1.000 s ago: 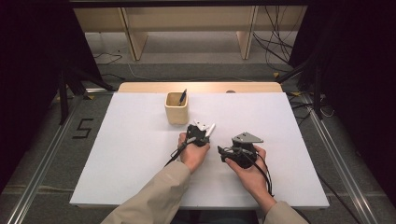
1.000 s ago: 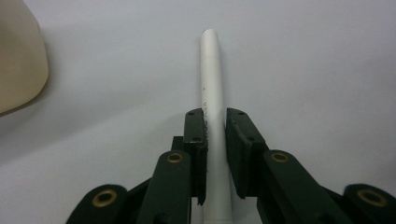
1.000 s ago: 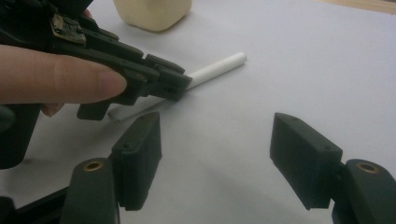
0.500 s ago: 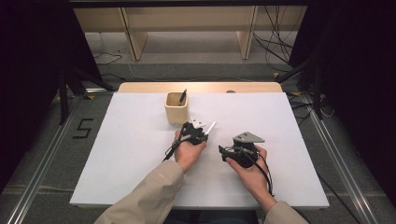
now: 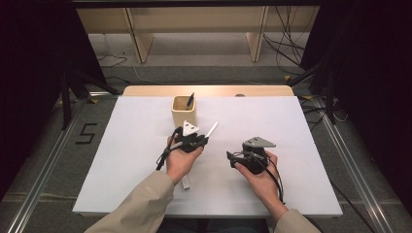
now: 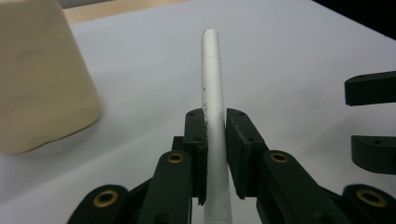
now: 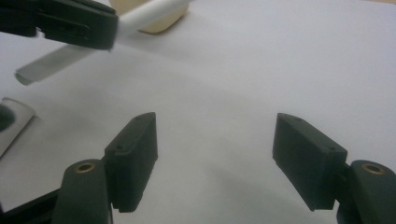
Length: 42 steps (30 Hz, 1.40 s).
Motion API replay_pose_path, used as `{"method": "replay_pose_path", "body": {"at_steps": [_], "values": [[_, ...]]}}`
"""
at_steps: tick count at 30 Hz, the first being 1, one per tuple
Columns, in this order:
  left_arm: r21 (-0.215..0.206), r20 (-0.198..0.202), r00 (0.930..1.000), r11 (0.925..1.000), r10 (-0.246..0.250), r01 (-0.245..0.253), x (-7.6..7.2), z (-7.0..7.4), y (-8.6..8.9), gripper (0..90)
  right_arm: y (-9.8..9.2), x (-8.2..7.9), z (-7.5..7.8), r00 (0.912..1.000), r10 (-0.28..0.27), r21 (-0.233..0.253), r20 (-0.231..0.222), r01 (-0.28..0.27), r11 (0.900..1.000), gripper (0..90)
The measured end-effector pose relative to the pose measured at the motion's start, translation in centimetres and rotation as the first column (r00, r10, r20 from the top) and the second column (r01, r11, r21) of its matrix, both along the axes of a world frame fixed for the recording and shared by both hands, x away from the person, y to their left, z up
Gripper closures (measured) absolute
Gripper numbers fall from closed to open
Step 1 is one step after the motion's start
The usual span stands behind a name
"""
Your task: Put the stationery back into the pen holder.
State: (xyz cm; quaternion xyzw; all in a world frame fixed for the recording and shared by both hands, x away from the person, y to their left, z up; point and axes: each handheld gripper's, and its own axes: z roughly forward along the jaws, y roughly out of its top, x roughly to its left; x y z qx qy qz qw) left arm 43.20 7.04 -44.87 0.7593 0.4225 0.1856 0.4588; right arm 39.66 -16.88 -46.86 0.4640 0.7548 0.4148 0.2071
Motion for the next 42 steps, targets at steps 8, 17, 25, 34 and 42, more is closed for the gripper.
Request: {"method": "replay_pose_path", "body": {"at_steps": [8,17,25,34,42], "values": [[-0.053,0.036,0.9988,0.9981,0.033,-0.031,-0.5,1.0,2.1,78.6,0.1,0.0,-0.1,1.0000,0.005,-0.003,0.000,-0.005,1.000,31.4],[-0.095,0.061,0.9956,0.9933,0.071,-0.065,-0.6,1.6,3.4,78.6,0.2,0.0,-0.1,1.0000,0.007,-0.006,-0.002,-0.007,1.000,31.2],[-0.146,0.094,0.9903,0.9853,0.102,-0.088,0.4,2.5,4.6,78.6,0.2,0.0,-0.1,1.0000,0.006,-0.006,0.001,-0.006,1.000,31.3],[-0.158,0.140,0.9807,0.9808,0.137,-0.114,2.1,3.3,5.6,78.6,0.2,0.0,-0.1,1.0000,0.005,-0.008,-0.002,-0.005,1.000,31.3],[-0.176,0.192,0.9695,0.9772,0.153,-0.119,5.1,4.9,6.3,78.6,0.2,0.0,-0.1,1.0000,0.006,-0.006,-0.004,-0.006,1.000,31.3]]}}
